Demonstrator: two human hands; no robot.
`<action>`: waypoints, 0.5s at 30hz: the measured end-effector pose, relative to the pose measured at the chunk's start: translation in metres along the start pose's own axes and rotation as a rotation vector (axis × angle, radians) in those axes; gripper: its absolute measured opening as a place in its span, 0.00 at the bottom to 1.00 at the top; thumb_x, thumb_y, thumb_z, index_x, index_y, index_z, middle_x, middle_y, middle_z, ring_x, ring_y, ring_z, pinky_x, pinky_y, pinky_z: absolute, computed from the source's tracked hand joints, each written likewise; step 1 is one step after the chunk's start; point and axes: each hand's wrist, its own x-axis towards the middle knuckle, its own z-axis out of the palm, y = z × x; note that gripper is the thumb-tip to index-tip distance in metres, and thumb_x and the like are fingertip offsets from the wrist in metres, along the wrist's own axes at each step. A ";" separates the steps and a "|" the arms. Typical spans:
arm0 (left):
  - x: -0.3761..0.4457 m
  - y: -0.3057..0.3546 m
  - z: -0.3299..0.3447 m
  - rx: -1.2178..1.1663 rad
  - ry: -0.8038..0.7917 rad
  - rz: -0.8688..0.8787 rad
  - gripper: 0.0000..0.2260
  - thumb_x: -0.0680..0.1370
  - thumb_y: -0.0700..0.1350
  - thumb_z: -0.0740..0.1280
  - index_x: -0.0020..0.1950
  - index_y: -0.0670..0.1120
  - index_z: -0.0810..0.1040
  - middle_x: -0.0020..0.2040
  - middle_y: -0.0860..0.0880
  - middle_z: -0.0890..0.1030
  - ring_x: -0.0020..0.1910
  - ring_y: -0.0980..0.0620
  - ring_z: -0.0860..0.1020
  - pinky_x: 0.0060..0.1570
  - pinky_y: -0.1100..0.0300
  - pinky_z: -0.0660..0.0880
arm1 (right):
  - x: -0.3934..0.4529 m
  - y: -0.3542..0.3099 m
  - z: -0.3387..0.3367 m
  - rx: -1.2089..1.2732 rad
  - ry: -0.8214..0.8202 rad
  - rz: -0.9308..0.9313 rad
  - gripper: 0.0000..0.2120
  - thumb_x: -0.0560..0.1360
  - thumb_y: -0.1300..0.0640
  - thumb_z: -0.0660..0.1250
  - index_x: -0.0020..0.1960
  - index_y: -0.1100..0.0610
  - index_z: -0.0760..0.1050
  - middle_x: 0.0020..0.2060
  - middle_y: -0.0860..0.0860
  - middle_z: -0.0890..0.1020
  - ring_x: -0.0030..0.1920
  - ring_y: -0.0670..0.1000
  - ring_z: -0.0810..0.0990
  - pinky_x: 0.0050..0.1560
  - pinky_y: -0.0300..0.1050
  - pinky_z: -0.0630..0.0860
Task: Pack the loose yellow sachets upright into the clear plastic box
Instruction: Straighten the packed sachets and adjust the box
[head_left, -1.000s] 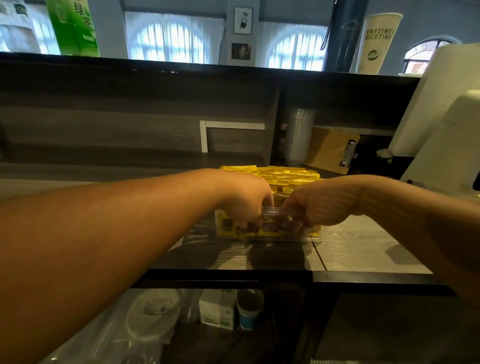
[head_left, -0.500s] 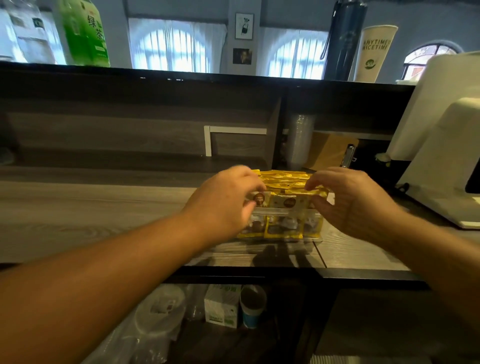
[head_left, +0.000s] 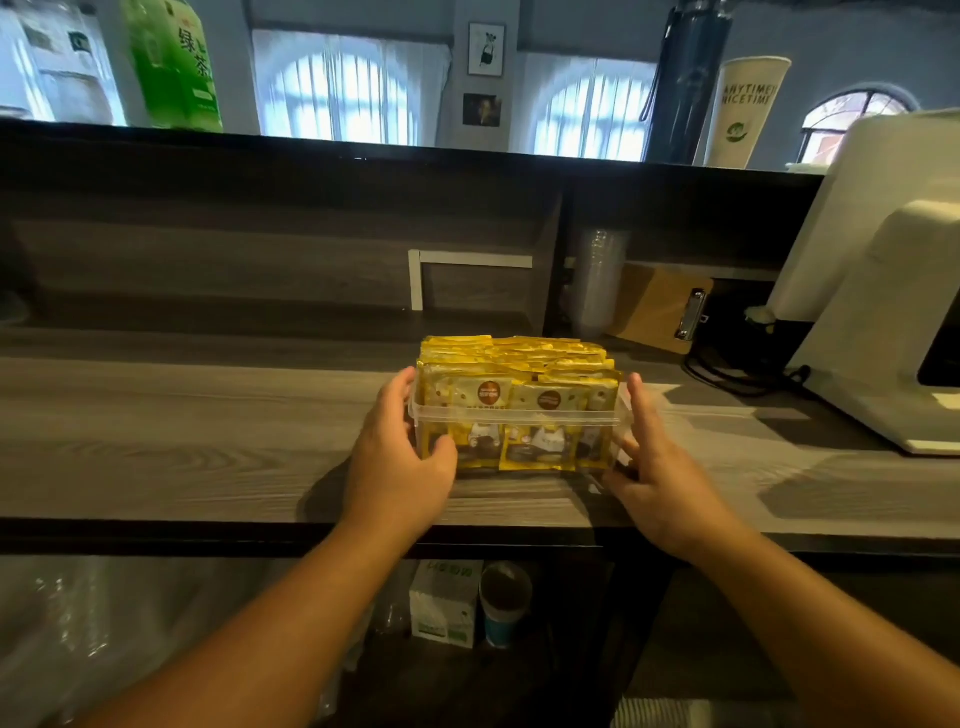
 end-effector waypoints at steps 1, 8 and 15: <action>0.000 0.001 -0.001 -0.045 0.031 -0.042 0.33 0.78 0.40 0.69 0.77 0.59 0.58 0.68 0.56 0.71 0.62 0.55 0.74 0.53 0.56 0.78 | 0.002 0.000 -0.001 0.008 -0.036 0.008 0.51 0.77 0.61 0.67 0.71 0.31 0.28 0.77 0.46 0.59 0.74 0.53 0.63 0.70 0.58 0.66; 0.001 0.001 -0.002 -0.126 0.044 -0.154 0.33 0.77 0.36 0.66 0.75 0.62 0.59 0.69 0.54 0.72 0.62 0.54 0.73 0.45 0.63 0.73 | 0.001 0.000 0.005 -0.165 -0.042 0.019 0.50 0.78 0.56 0.66 0.71 0.39 0.23 0.74 0.48 0.66 0.69 0.51 0.71 0.65 0.50 0.69; 0.012 -0.014 -0.013 -0.525 0.163 -0.311 0.31 0.77 0.29 0.63 0.72 0.57 0.67 0.69 0.50 0.74 0.64 0.53 0.74 0.53 0.55 0.75 | 0.003 0.007 0.008 -0.226 -0.012 0.059 0.47 0.75 0.48 0.68 0.76 0.41 0.33 0.73 0.47 0.67 0.69 0.50 0.69 0.68 0.53 0.70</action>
